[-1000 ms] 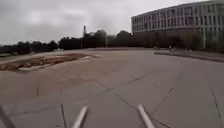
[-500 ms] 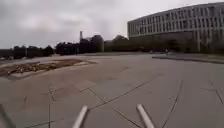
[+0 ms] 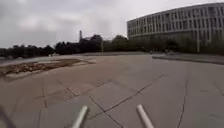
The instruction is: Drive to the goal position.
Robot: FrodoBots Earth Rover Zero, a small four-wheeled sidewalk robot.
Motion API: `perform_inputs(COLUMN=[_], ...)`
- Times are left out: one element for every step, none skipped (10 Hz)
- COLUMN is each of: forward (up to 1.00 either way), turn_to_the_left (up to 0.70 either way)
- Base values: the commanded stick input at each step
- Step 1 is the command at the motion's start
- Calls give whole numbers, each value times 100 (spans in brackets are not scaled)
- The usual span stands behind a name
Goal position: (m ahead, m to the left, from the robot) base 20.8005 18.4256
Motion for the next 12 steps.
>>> perform_inputs(forward=[100, 100, 100, 100, 100, 100, 100, 100, 100, 100, 100, 100], turn_to_the_left=[-27, -27, -27, -27, -27, -27, -27, -27, -27, -27, -27, -27])
